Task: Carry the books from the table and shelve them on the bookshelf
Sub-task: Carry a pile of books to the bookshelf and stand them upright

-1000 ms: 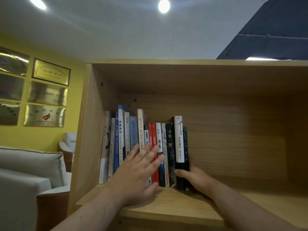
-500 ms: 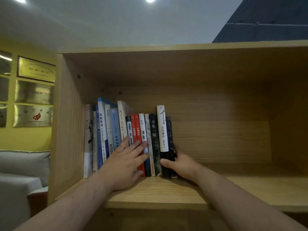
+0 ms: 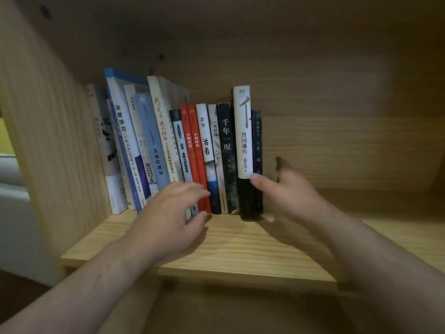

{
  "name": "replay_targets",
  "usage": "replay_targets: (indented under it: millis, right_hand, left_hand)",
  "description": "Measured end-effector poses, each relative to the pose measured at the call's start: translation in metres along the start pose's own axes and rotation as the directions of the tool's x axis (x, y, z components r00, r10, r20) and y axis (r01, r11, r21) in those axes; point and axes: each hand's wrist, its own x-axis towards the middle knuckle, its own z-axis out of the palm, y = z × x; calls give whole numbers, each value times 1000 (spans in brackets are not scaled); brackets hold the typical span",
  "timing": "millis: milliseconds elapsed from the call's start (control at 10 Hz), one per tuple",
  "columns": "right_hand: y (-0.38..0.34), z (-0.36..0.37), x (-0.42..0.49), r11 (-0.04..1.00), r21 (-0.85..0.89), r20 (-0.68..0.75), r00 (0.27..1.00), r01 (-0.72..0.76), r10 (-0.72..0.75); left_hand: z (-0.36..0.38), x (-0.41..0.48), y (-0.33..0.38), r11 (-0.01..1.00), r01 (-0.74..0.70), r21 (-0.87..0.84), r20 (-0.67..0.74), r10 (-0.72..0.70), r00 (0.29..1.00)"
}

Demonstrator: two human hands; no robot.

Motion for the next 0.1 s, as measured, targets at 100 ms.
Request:
replay_targets:
  millis: [100]
  right_hand:
    - [-18, -50, -52, 964, -136, -284, 923, 228, -258]
  left_hand:
    - [-3, 2, 5, 1000, -16, 24, 33, 15, 999]
